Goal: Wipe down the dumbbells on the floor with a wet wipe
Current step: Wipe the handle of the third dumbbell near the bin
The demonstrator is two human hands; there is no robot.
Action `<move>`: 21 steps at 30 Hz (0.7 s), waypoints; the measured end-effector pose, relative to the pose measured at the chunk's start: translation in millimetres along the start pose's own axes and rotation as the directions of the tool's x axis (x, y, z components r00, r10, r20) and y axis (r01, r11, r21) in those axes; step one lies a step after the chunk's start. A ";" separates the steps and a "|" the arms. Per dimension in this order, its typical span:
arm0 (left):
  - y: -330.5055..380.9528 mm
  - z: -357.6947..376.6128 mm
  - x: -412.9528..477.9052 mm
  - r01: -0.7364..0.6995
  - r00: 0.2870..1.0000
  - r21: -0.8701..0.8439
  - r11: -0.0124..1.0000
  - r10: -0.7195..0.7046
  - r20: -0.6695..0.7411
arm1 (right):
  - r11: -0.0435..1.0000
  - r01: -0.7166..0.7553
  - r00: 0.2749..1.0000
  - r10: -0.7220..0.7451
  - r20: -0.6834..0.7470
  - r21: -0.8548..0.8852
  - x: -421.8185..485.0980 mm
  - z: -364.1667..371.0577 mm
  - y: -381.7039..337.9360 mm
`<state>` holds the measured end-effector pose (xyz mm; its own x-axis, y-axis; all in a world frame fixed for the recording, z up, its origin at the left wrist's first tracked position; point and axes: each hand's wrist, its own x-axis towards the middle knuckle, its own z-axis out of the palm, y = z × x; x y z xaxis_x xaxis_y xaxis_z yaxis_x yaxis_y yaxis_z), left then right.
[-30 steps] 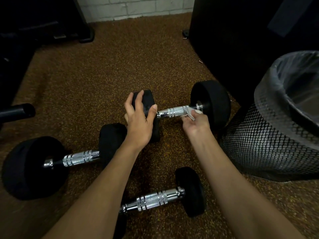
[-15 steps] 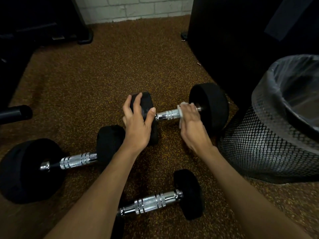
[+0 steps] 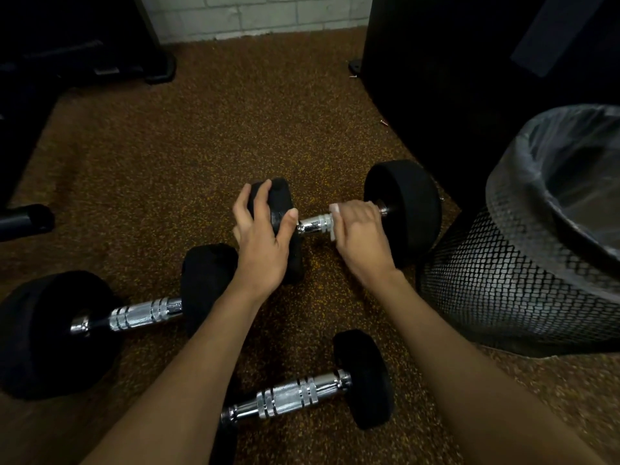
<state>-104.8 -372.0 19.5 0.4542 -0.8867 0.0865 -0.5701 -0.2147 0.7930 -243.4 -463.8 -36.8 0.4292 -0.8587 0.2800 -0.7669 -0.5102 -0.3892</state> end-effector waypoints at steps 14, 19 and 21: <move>0.0 0.5 1.4 0.004 1.000 0.006 1.000 -0.004 0.005 | 0.997 0.073 0.995 -0.075 0.072 0.037 16.9 2.2 -10.0; 1.9 -0.2 -1.2 0.006 1.000 -0.007 1.000 -0.006 0.009 | 0.996 0.083 0.995 -0.084 0.049 0.015 7.3 -10.8 14.5; 2.5 -0.5 -1.3 0.017 1.000 -0.006 1.000 -0.017 0.008 | 0.995 -0.056 0.998 0.059 0.038 -0.078 18.3 -10.8 8.0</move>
<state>-106.5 -371.2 21.6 0.4581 -0.8863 0.0681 -0.5578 -0.2270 0.7983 -246.8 -483.2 -25.3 0.4011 -0.8884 0.2233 -0.8245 -0.4563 -0.3347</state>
